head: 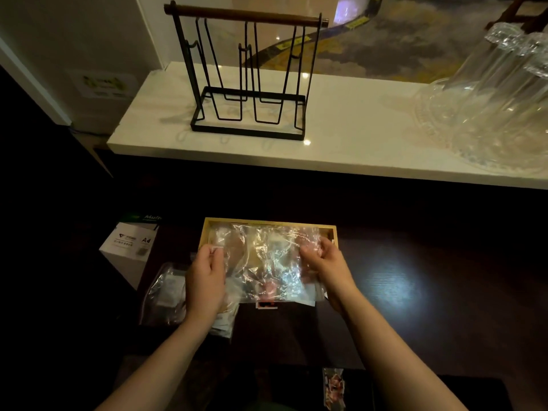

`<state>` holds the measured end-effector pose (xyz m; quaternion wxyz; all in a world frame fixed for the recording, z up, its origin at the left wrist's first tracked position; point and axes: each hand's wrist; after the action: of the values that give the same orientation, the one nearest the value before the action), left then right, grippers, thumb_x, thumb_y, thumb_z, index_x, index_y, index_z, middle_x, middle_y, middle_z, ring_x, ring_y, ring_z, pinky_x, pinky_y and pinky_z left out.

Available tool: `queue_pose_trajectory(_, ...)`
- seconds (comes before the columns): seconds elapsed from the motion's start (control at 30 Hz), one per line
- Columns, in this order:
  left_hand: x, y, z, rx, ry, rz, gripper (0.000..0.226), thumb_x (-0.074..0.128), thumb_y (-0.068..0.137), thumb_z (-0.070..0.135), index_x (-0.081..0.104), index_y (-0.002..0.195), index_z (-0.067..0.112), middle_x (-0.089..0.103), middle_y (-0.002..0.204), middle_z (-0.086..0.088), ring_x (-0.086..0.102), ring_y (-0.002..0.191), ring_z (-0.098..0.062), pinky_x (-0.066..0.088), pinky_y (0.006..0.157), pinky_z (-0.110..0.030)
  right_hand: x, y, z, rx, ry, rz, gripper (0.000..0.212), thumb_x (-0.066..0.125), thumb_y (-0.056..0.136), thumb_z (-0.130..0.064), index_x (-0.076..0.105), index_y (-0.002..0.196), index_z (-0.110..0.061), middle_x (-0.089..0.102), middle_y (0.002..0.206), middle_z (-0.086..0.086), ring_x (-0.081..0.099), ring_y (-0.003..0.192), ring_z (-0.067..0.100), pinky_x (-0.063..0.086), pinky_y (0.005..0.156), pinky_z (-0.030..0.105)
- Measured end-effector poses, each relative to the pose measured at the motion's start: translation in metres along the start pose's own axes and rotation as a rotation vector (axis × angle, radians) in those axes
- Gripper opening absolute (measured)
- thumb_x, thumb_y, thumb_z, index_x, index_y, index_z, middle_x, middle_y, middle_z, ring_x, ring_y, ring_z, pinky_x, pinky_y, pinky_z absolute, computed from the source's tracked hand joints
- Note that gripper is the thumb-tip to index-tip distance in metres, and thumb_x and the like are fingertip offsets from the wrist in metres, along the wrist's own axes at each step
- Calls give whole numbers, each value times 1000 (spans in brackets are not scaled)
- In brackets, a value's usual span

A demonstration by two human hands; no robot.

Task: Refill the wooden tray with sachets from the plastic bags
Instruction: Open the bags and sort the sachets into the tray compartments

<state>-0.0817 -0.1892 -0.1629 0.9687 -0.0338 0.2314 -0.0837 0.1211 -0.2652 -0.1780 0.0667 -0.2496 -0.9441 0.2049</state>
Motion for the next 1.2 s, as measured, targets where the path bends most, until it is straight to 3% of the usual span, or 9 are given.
queue_pose_trajectory(0.1,7,-5,-17,49,106,-2,22,42,98,20,54,80,15,55,62,-14,45,51,-21,33,48,-30,-7,-5,8,-8,-71,19,14,58,92,-18,63,92,-4,61,72,7,59,54,12,53,51,28)
queue_pose_trajectory(0.23,15,-21,-46,86,272,-91,15,45,97,19,51,84,22,47,50,3,37,39,-11,23,35,-17,-18,-19,37,-44,-274,121,17,54,94,-23,62,84,-13,58,59,-2,54,45,6,48,47,22)
queue_pose_trajectory(0.33,19,-30,-67,107,476,-187,3,49,95,26,48,94,24,55,58,4,48,43,-11,29,39,-22,-26,-28,70,-53,-661,209,16,53,93,-34,62,83,-24,61,62,-7,58,55,5,49,55,26)
queue_pose_trajectory(0.5,13,-25,-70,71,664,-158,17,51,93,29,50,108,21,63,74,5,55,59,-8,33,44,-20,-43,-35,100,9,-979,271,21,49,93,-45,59,85,-28,67,76,-9,60,65,8,47,57,26)
queue_pose_trajectory(0.63,5,-3,-74,142,753,-110,24,58,87,19,54,110,18,61,111,-1,57,97,-19,52,68,-33,-49,-33,105,82,-993,394,20,49,93,-43,50,87,-24,62,80,-7,60,70,18,39,59,29)
queue_pose_trajectory(0.73,3,12,-73,189,872,-133,36,62,85,17,52,120,17,53,127,-3,53,109,-23,53,69,-32,-48,-31,106,95,-924,462,22,53,92,-38,39,92,-21,53,80,-3,64,75,32,36,60,32)
queue_pose_trajectory(0.87,1,21,-68,161,850,-58,45,69,79,15,53,121,12,50,125,-11,54,106,-28,53,63,-33,-45,-26,108,-32,-1036,468,22,56,91,-27,37,95,-18,46,95,3,50,57,22,39,51,32)
queue_pose_trajectory(1.0,-8,34,-74,212,885,-57,53,72,75,13,52,124,11,50,129,-13,51,111,-32,54,70,-39,-43,-23,110,-87,-1086,449,22,61,89,-22,41,97,-14,45,97,3,50,55,15,45,40,31)
queue_pose_trajectory(1.2,-8,63,-74,372,957,-220,33,49,93,22,56,125,15,60,125,-5,49,120,-24,47,88,-40,-32,-18,98,-207,-1035,385,23,64,85,-18,48,98,-11,47,100,3,45,58,9,25,41,10)
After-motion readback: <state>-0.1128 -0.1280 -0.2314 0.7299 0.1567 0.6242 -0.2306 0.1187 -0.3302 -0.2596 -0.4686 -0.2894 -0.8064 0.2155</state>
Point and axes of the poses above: each hand's wrist, its own y-axis towards the middle knuckle, its own x-axis out of the palm, z = x × y
